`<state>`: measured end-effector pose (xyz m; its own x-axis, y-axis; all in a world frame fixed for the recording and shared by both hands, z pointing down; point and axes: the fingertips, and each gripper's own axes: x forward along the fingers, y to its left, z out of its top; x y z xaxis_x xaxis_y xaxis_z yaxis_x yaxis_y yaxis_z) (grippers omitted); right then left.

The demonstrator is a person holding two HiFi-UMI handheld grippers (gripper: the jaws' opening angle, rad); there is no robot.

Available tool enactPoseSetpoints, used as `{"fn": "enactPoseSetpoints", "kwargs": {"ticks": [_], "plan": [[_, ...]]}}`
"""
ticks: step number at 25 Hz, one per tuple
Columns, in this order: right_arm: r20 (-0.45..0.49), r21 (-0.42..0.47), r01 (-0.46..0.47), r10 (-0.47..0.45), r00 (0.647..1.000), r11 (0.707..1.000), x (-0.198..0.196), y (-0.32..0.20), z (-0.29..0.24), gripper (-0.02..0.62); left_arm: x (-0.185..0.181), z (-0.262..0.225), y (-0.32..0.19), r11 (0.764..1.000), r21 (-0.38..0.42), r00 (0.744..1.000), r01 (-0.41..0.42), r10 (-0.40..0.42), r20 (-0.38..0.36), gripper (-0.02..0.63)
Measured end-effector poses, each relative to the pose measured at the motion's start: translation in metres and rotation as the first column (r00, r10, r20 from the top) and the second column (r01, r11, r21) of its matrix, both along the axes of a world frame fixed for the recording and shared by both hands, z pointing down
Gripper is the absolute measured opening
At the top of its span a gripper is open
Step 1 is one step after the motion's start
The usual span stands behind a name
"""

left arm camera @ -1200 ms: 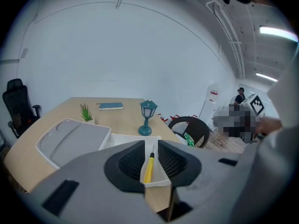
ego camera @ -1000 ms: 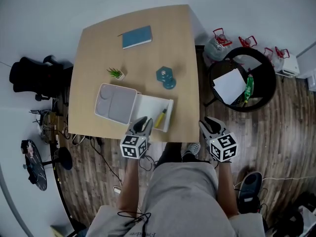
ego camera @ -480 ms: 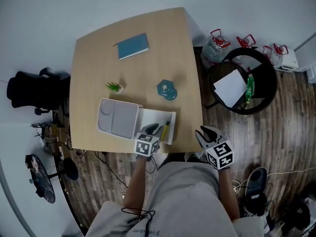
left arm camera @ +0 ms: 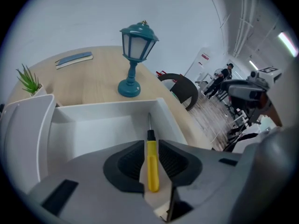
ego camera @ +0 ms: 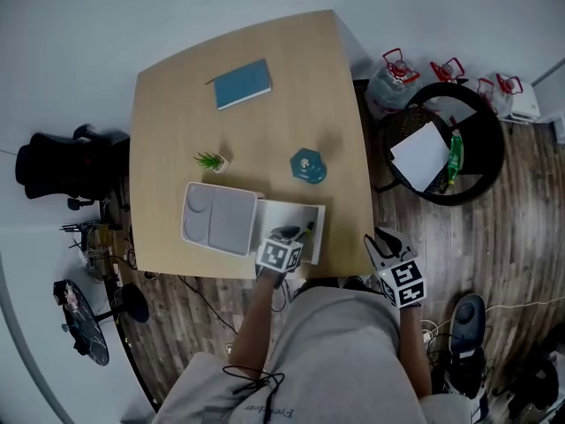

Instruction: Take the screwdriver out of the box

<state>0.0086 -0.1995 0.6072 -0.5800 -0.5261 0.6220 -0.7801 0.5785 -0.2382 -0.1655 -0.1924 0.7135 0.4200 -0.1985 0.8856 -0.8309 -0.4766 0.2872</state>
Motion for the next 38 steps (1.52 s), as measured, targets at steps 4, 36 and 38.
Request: {"fn": "enactPoseSetpoints", "kwargs": {"ticks": [4,36,38], "plan": [[-0.013,-0.001,0.018,-0.018,1.0,1.0,-0.006,-0.002,0.002,0.107,0.002,0.003,0.002,0.998,-0.006,0.998,-0.057,0.057,0.007,0.094],[-0.029,-0.026,0.024,-0.024,0.999,0.999,-0.012,-0.012,0.009,0.104,-0.001,0.042,0.007,0.993,-0.029,0.984,-0.112,0.114,0.135,0.072],[-0.034,-0.025,0.03,-0.031,0.999,0.999,-0.015,-0.012,0.009,0.104,-0.003,0.041,0.005,0.994,-0.028,0.985,-0.105,0.108,0.138,0.072]]}}
